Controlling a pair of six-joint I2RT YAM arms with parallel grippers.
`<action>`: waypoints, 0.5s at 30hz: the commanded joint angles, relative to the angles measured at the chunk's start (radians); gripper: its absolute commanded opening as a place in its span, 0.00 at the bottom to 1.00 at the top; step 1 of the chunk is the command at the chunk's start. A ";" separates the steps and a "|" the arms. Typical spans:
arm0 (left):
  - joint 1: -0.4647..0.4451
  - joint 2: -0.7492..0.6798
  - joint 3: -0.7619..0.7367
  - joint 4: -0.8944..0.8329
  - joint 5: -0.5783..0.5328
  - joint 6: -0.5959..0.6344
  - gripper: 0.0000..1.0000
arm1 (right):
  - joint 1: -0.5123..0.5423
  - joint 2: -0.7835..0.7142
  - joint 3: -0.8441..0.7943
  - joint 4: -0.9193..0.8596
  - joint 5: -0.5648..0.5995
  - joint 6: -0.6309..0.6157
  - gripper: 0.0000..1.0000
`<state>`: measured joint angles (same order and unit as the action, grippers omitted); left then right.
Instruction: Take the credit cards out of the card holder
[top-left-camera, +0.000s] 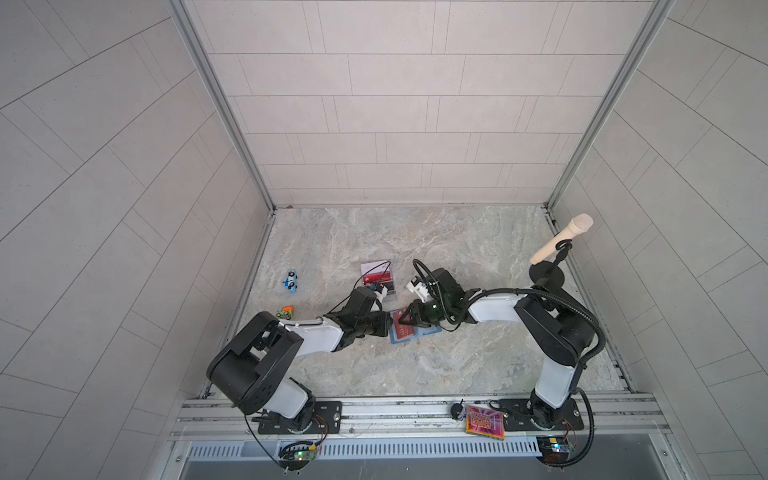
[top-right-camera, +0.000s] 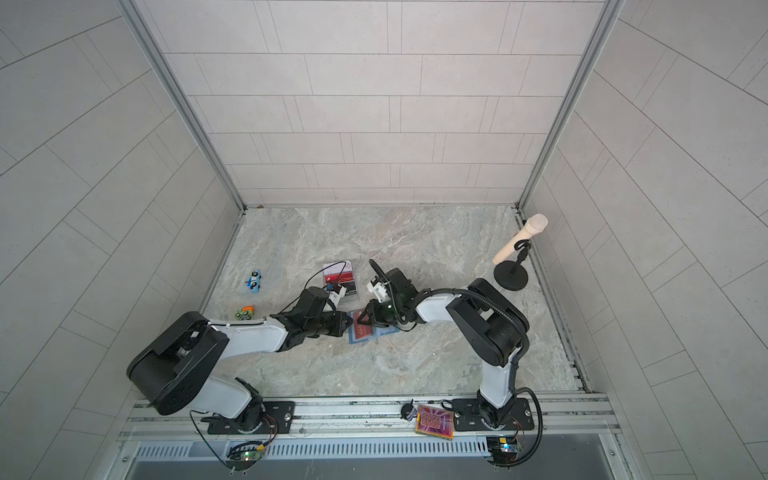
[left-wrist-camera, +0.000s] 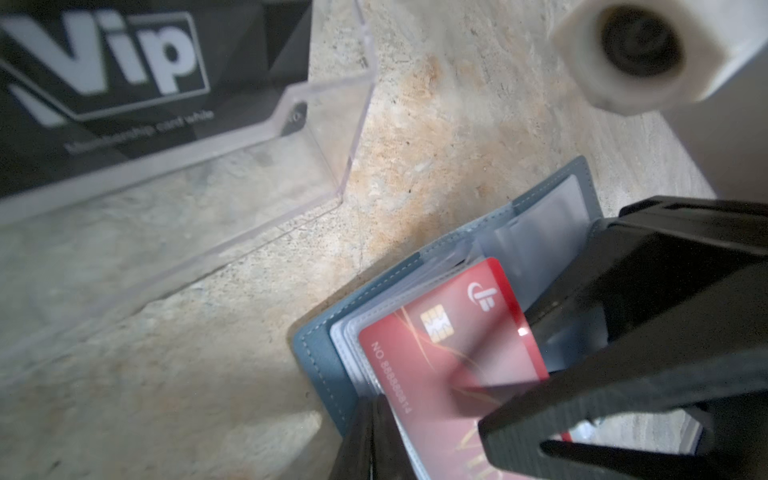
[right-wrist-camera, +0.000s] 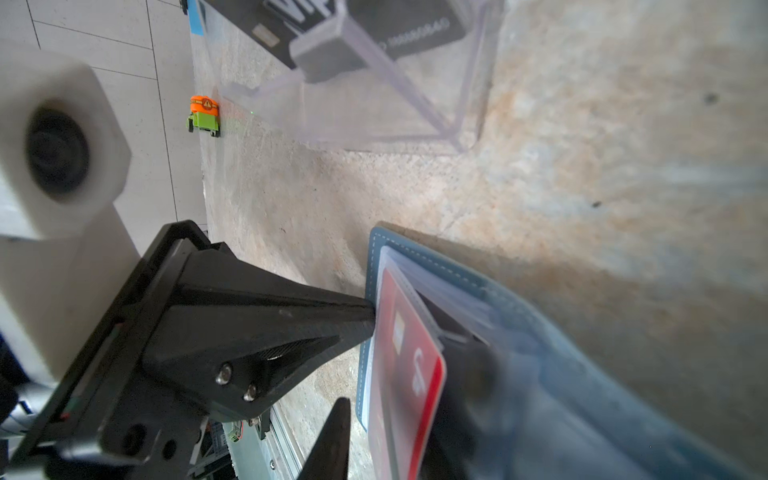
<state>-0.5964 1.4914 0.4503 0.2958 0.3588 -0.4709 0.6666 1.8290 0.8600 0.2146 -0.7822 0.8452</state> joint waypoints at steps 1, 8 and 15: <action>-0.005 0.033 0.002 -0.060 -0.009 0.012 0.08 | 0.013 0.025 0.027 0.032 -0.035 0.017 0.25; -0.005 0.040 -0.005 -0.053 -0.013 0.009 0.08 | 0.013 0.030 0.014 0.035 -0.043 0.014 0.26; -0.005 0.039 -0.014 -0.046 -0.021 0.011 0.08 | -0.020 -0.009 -0.039 0.127 -0.063 0.053 0.25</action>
<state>-0.5961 1.4937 0.4507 0.2985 0.3576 -0.4709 0.6579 1.8477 0.8490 0.2676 -0.8188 0.8650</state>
